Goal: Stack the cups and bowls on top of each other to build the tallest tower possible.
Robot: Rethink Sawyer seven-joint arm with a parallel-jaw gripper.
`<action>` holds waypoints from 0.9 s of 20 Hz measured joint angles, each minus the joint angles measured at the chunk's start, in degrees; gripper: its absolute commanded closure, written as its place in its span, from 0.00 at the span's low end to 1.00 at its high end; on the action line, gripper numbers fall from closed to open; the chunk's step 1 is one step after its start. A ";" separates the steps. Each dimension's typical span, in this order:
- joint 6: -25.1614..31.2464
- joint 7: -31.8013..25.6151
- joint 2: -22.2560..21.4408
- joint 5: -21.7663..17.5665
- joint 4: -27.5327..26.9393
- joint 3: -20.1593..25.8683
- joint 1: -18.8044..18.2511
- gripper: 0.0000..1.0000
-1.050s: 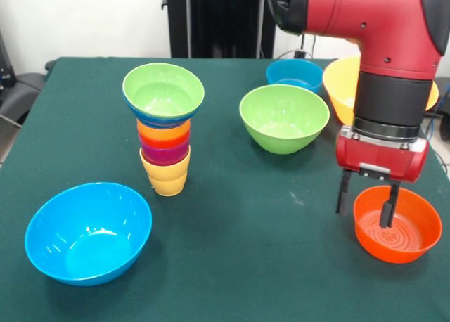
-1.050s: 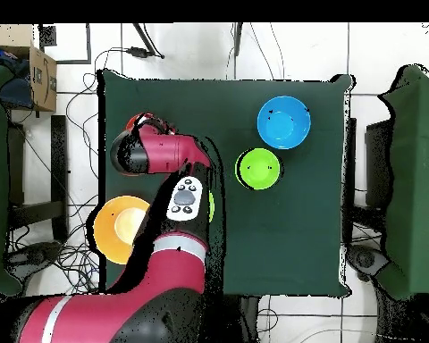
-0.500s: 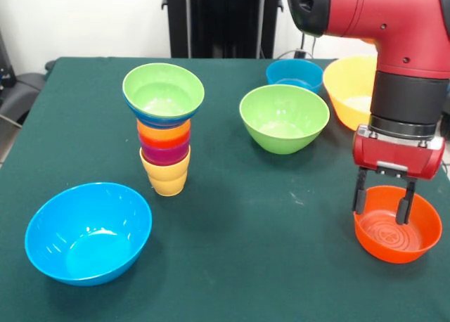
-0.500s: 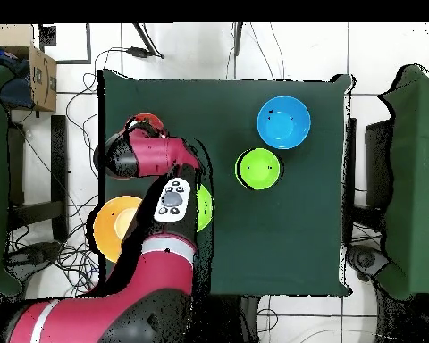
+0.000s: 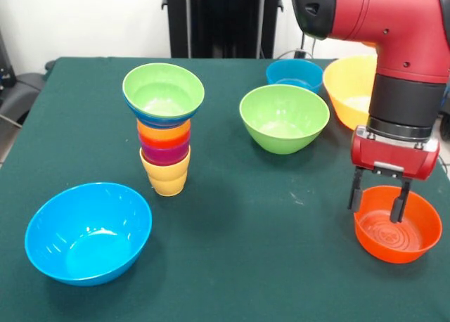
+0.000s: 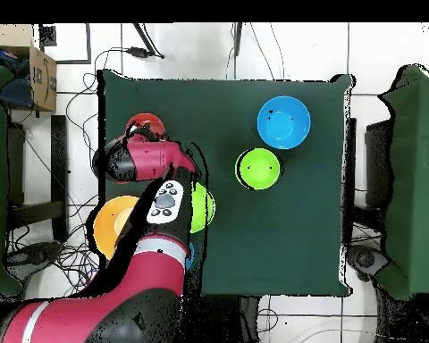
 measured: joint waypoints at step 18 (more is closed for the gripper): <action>-1.00 0.00 2.77 0.01 0.64 -1.71 0.06 0.00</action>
